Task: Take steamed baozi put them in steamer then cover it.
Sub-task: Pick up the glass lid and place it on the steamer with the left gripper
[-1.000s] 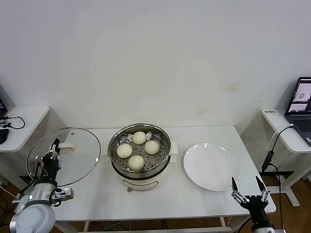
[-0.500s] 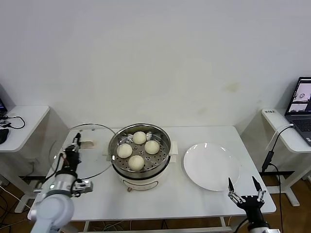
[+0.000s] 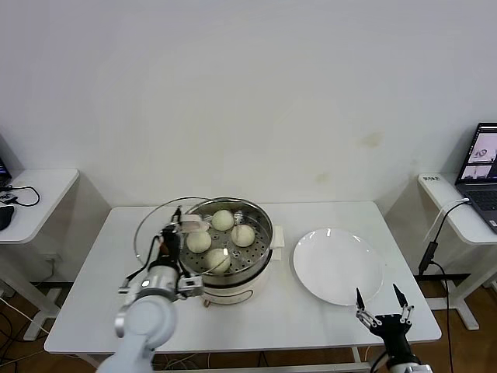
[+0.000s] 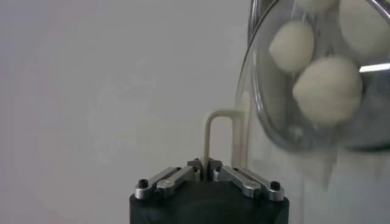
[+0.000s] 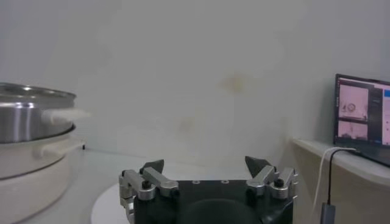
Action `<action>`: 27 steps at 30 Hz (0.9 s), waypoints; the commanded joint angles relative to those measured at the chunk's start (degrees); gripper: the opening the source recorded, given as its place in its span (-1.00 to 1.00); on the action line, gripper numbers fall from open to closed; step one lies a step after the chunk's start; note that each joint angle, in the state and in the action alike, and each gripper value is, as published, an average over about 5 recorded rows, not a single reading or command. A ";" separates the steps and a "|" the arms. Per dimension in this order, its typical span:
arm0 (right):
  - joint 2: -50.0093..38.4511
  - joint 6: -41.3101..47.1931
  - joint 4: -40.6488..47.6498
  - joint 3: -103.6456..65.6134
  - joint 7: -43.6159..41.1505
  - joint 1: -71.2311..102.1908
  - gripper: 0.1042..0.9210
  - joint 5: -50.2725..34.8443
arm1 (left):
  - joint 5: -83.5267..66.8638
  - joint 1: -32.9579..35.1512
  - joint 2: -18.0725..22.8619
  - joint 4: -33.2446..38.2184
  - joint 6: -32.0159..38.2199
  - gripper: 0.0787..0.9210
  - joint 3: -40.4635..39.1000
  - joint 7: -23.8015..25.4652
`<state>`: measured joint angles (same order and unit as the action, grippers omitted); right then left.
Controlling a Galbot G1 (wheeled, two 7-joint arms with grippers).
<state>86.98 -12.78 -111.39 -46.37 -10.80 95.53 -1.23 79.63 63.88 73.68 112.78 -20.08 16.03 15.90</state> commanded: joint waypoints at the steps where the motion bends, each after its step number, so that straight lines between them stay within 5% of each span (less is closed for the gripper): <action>1: -0.03 -0.44 2.31 0.84 0.13 -0.46 0.76 2.08 | 10.53 -5.85 11.22 -3.03 -1.22 -0.84 -6.64 3.61; 27: -0.07 -1.21 3.32 2.02 0.16 -0.35 0.76 2.97 | 11.40 -6.42 14.55 -9.27 -1.42 -0.84 -5.97 3.08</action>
<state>86.94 -13.91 -108.26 -44.42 -10.65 95.13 1.57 90.23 57.93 87.05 104.65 -21.55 10.29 19.14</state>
